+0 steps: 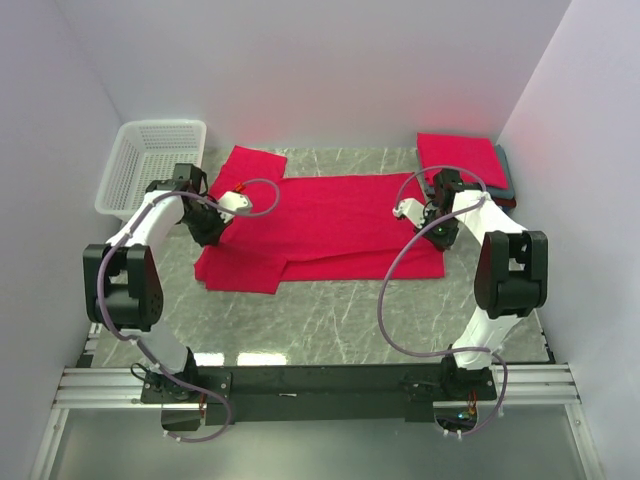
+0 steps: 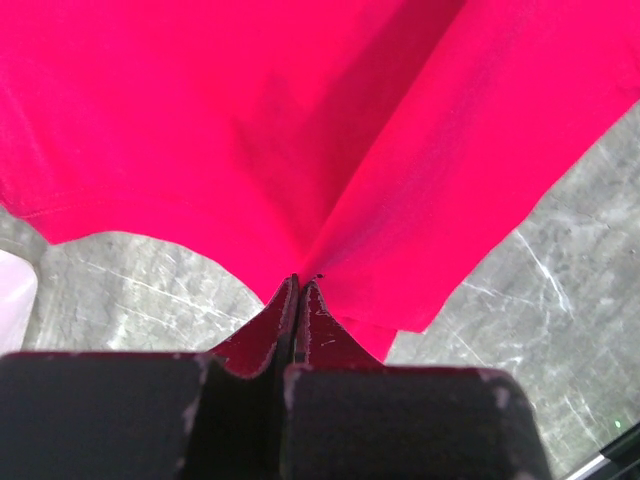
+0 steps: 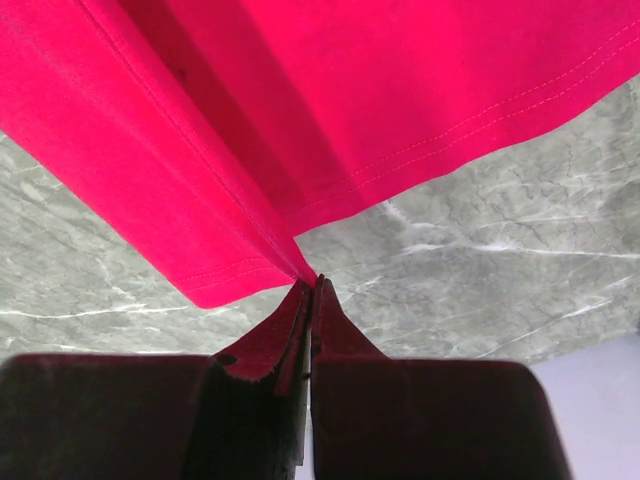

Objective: Fold and stack the t-shirts
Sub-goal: Fold the tshirt

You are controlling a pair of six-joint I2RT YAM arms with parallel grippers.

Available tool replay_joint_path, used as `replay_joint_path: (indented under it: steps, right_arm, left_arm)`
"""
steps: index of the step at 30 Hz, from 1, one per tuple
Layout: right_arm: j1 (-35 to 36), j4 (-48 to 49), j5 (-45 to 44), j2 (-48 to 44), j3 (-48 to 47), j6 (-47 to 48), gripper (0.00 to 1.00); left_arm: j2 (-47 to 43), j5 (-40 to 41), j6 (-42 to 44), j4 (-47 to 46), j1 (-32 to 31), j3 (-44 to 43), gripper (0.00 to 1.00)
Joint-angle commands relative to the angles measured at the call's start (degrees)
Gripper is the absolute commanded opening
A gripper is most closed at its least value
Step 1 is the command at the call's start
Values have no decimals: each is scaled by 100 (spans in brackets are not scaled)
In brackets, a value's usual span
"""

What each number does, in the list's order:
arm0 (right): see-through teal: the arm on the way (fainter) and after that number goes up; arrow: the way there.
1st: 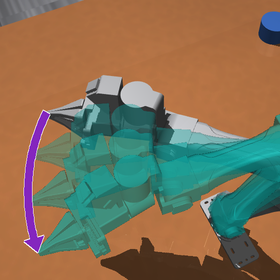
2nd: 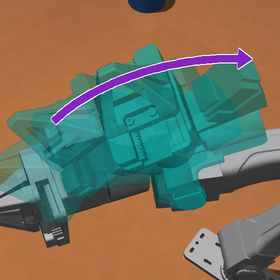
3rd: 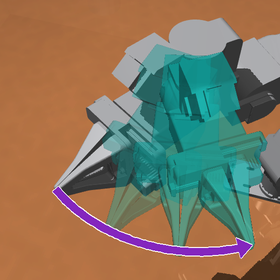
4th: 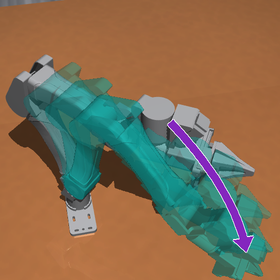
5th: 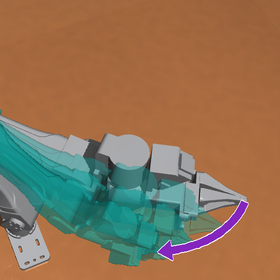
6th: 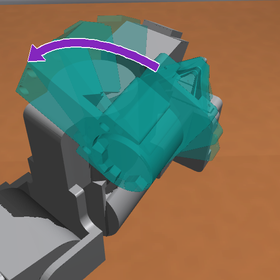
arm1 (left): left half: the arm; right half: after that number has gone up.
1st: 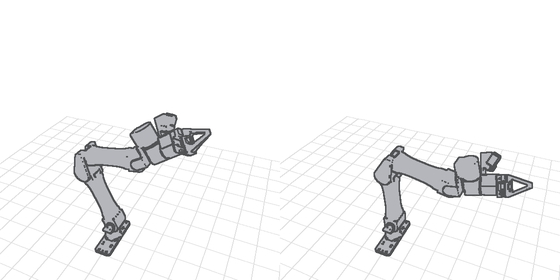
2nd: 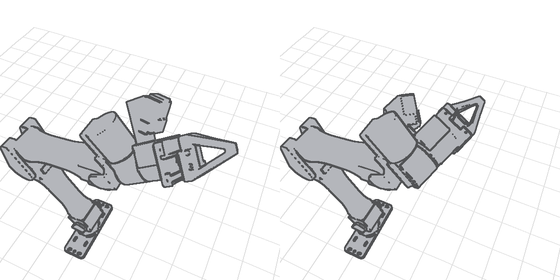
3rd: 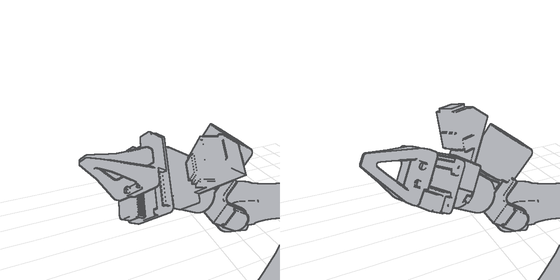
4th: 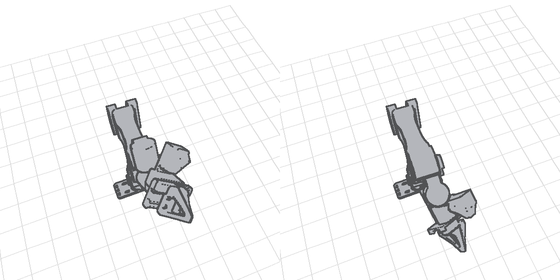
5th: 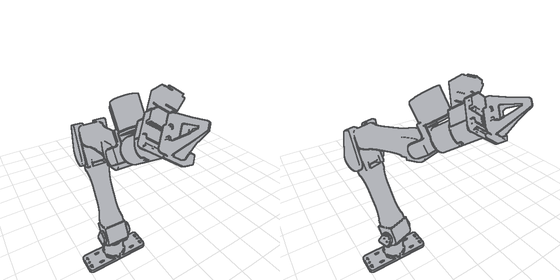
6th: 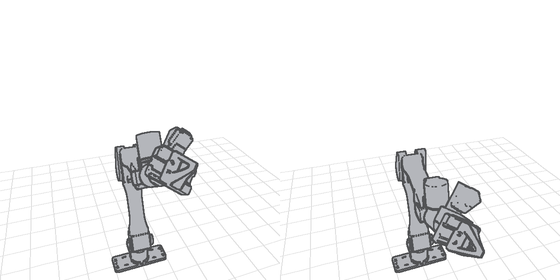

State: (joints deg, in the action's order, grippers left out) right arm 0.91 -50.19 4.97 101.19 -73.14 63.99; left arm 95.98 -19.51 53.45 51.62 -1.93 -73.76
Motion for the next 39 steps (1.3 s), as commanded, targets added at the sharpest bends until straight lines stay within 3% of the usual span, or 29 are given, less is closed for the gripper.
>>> replay_joint_path:
  steps: [1,32,33,35,36,37,39]
  right_arm:
    - [-56,54,-110,41,-147,-9,0]
    - [-64,220,-216,375,-25,-79,0]
    - [-73,247,-216,393,-7,-114,1]
    - [-73,177,-146,419,-112,-219,17]
    - [-64,81,46,437,-208,-385,31]
    - [-247,-198,161,446,-470,-483,56]
    - [-485,-542,598,455,-796,-789,74]
  left_arm:
    - [113,-97,-80,-178,18,-288,1]
    - [930,157,-124,-573,18,-623,1]
    - [940,158,-142,-608,18,-614,8]
    - [931,71,-282,-661,35,-649,20]
    - [913,-17,-326,-609,53,-692,30]
    - [905,-114,-431,-522,131,-841,34]
    - [843,-525,-502,-92,324,-991,42]
